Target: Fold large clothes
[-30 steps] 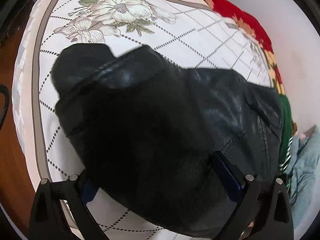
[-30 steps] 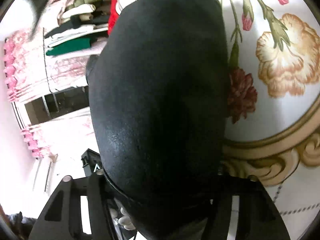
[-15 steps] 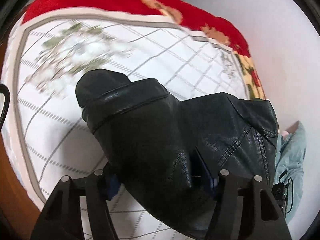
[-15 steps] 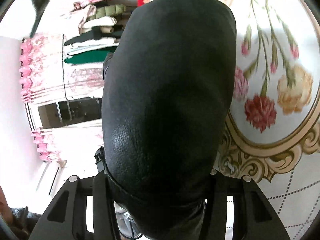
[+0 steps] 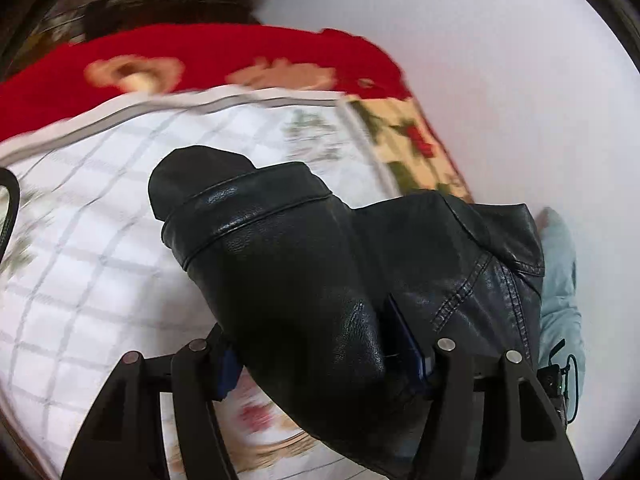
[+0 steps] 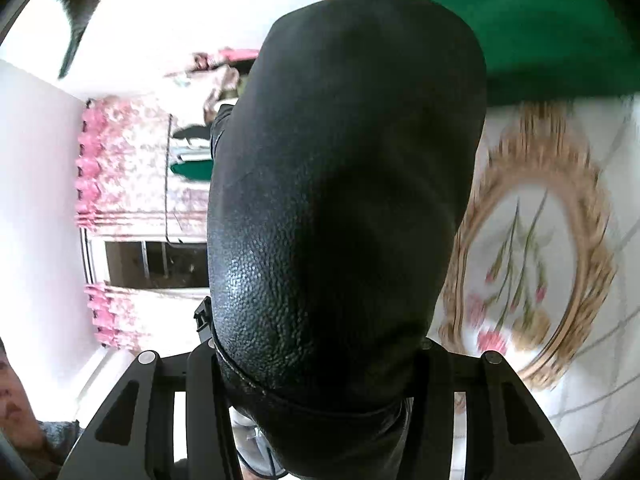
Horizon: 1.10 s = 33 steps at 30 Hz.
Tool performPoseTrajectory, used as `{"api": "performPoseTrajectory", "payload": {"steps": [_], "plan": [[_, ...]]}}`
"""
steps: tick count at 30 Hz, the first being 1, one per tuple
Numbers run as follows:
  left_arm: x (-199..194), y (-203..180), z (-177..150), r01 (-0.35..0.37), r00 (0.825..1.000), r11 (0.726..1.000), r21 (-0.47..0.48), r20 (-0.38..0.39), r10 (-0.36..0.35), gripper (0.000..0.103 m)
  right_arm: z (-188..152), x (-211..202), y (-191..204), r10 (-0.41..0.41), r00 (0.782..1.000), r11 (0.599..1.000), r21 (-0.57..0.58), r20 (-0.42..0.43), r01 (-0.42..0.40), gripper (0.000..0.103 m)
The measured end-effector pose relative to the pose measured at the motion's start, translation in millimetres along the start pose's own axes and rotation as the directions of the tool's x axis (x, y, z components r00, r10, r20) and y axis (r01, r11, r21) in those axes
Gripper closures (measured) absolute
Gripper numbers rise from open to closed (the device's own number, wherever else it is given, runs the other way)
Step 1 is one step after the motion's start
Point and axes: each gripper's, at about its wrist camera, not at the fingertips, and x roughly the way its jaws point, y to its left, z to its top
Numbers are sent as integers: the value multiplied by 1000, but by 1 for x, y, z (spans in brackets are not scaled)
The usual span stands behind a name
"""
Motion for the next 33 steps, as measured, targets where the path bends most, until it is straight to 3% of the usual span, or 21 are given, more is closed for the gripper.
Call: {"api": "performPoseTrajectory", "payload": {"steps": [4,9,13,16,20,22,24,25,26,27,29,31,32,33], "plan": [[43,-69,27,54,998,997,57,30,-56,43,55,-36,4,19,999,1000,-17,42,-19,52],[106,-123,49,81,995,992,94,54,-86,43,145,-76,-8,36,998,999,-42,57,-33,52],[178,-148,55,74,996,989,131,30,-79,43,212,-95,-45,48,998,998,-30,46,-47,52],[223,-150,50,39,999,989,144,-19,-37,43,259,-95,-98,35,999,997,65,22,-36,52],[254,-148,37,-22,997,982,189,-71,36,43,278,-90,-158,-25,1000,976,214,-19,28,45],[255,-150,33,-43,995,971,233,-78,63,43,273,-93,-157,-47,999,974,220,-17,50,42],[251,-153,31,-70,991,958,277,-93,99,43,261,-111,-141,-141,990,970,196,-21,143,31],[253,-154,29,-76,989,955,287,-98,108,41,256,-111,-131,-218,976,961,169,-25,219,24],[249,-155,29,-91,986,947,308,-103,129,39,249,-112,-115,-355,935,927,122,-15,354,10],[248,-157,27,-108,983,937,333,-104,150,31,239,-112,-99,-469,883,882,62,2,468,8],[241,-166,20,-174,972,890,421,-70,223,13,216,-108,-72,-650,758,758,-24,46,652,5],[231,-173,14,-223,962,837,500,-26,272,9,196,-105,-55,-738,669,668,-45,94,743,0],[226,-177,12,-244,956,809,535,-5,292,7,180,-103,-42,-794,593,593,-41,132,804,0],[221,-179,12,-259,952,787,560,12,304,6,166,-97,-28,-829,537,539,-30,160,842,0]]}}
